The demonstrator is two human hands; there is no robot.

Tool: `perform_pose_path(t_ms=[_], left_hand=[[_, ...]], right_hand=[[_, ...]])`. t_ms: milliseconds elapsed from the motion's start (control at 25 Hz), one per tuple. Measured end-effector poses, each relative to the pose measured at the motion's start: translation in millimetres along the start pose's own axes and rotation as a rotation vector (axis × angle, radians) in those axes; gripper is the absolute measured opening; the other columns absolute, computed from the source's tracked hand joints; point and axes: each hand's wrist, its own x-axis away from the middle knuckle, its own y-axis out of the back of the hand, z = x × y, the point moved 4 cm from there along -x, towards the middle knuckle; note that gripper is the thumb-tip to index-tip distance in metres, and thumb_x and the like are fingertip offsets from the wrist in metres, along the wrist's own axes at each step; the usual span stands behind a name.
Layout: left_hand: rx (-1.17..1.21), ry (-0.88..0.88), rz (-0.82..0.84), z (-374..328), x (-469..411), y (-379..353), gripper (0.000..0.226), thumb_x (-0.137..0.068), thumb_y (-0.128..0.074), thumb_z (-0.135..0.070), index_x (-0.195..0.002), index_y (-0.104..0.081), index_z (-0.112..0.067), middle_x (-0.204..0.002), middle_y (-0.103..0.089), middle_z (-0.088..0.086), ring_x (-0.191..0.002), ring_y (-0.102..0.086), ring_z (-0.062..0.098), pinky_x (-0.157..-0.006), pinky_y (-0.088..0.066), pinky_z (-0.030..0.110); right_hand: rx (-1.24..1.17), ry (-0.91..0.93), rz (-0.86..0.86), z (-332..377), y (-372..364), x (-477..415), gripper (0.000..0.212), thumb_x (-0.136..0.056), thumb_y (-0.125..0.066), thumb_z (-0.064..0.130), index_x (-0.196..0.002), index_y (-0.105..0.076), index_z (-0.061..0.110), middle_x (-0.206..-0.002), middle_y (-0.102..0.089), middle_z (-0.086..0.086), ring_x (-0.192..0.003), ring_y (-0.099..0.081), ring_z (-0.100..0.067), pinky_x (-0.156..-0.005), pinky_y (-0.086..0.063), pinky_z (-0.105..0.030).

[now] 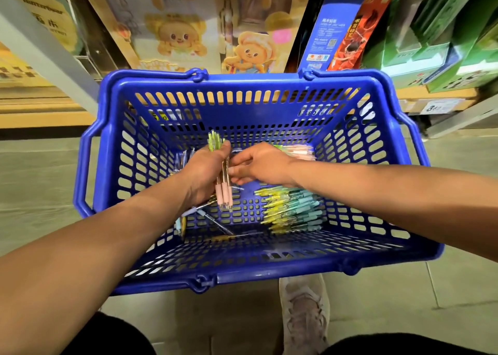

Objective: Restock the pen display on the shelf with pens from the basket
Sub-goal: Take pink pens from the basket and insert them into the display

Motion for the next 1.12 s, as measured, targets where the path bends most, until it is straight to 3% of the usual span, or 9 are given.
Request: perform_pose_path(t_ms=[120, 280, 400, 480, 640, 760, 840, 1000, 1120], left_hand=[[-0.058, -0.017, -0.076, 0.6, -0.9, 2.3, 0.034, -0.107, -0.048, -0.032, -0.127, -0.052, -0.005, -0.099, -0.072, 0.012, -0.084, -0.07, 0.028, -0.077, -0.06, 0.047], [-0.011, 0.006, -0.114, 1.9, -2.4, 7.9, 0.029, -0.106, -0.05, -0.034, -0.121, -0.051, -0.009, -0.089, -0.069, 0.009, -0.071, -0.066, 0.022, -0.068, -0.059, 0.041], [0.003, 0.026, -0.086, 2.1, -3.4, 11.0, 0.028, -0.101, -0.06, -0.031, -0.113, -0.055, -0.007, -0.076, -0.061, 0.005, -0.061, -0.06, 0.017, -0.066, -0.058, 0.038], [-0.021, 0.021, -0.05, 1.5, -3.3, 10.2, 0.028, -0.095, -0.071, -0.022, -0.112, -0.055, -0.006, -0.072, -0.06, 0.003, -0.057, -0.059, 0.014, -0.058, -0.058, 0.033], [-0.042, 0.027, -0.042, 3.1, -4.0, 10.9, 0.012, -0.096, -0.068, -0.011, -0.101, -0.06, -0.003, -0.076, -0.066, 0.006, -0.057, -0.058, 0.014, -0.054, -0.055, 0.029], [-0.017, 0.036, -0.072, 2.8, -5.9, 13.2, 0.017, -0.099, -0.061, -0.006, -0.112, -0.061, 0.003, -0.089, -0.073, 0.014, -0.065, -0.064, 0.02, -0.06, -0.057, 0.031], [-0.012, 0.036, -0.083, 2.9, -7.8, 13.2, 0.023, -0.101, -0.057, -0.006, -0.12, -0.059, 0.006, -0.102, -0.073, 0.019, -0.074, -0.067, 0.023, -0.065, -0.056, 0.034], [0.004, 0.025, -0.129, 2.1, -6.3, 13.6, 0.028, -0.104, -0.052, -0.008, -0.129, -0.053, 0.005, -0.124, -0.068, 0.025, -0.093, -0.066, 0.032, -0.07, -0.053, 0.038], [0.044, 0.013, -0.098, 2.2, -5.2, 10.1, 0.036, -0.106, -0.051, -0.013, -0.135, -0.051, 0.007, -0.124, -0.067, 0.025, -0.095, -0.066, 0.034, -0.08, -0.056, 0.044]], right_hand=[[0.011, -0.061, 0.039, -12.1, 21.4, -6.5, 0.014, -0.094, -0.069, 0.009, -0.107, -0.072, 0.012, -0.1, -0.078, -0.007, -0.097, -0.075, -0.021, -0.09, -0.06, -0.03], [1.035, -0.072, -0.099, -46.0, 54.7, -14.2, 0.023, -0.096, -0.068, 0.022, -0.118, -0.069, 0.02, -0.107, -0.073, 0.002, -0.095, -0.07, -0.019, -0.079, -0.054, -0.024], [1.422, -0.074, -0.003, -75.2, 59.4, -13.4, 0.048, -0.098, -0.057, 0.008, -0.143, -0.048, 0.019, -0.108, -0.068, -0.008, -0.08, -0.064, -0.027, -0.058, -0.047, -0.029], [1.581, -0.01, 0.039, -82.8, 57.4, -14.6, 0.066, -0.091, -0.052, -0.006, -0.151, -0.033, 0.016, -0.098, -0.065, -0.009, -0.065, -0.056, -0.025, -0.052, -0.041, -0.035], [1.667, 0.067, 0.064, -84.2, 48.8, -16.6, 0.07, -0.081, -0.06, -0.011, -0.141, -0.031, 0.011, -0.072, -0.049, -0.002, -0.05, -0.042, -0.018, -0.039, -0.028, -0.033], [1.635, 0.067, 0.054, -79.1, 54.5, -15.8, 0.052, -0.089, -0.061, -0.002, -0.137, -0.047, 0.012, -0.089, -0.063, -0.004, -0.061, -0.056, -0.022, -0.05, -0.04, -0.032], [1.481, 0.049, 0.001, -64.2, 62.6, -15.2, 0.028, -0.094, -0.062, 0.012, -0.121, -0.063, 0.018, -0.093, -0.066, 0.0, -0.07, -0.06, -0.022, -0.055, -0.042, -0.027], [0.807, 0.057, -0.219, -25.1, 61.7, -6.4, 0.015, -0.083, -0.072, 0.021, -0.097, -0.071, 0.028, -0.081, -0.074, 0.011, -0.066, -0.065, 0.003, -0.066, -0.052, -0.02], [0.311, 0.039, -0.2, -8.8, 27.2, 1.5, 0.015, -0.08, -0.077, 0.019, -0.09, -0.073, 0.029, -0.078, -0.076, 0.011, -0.061, -0.065, 0.005, -0.06, -0.051, -0.014]])
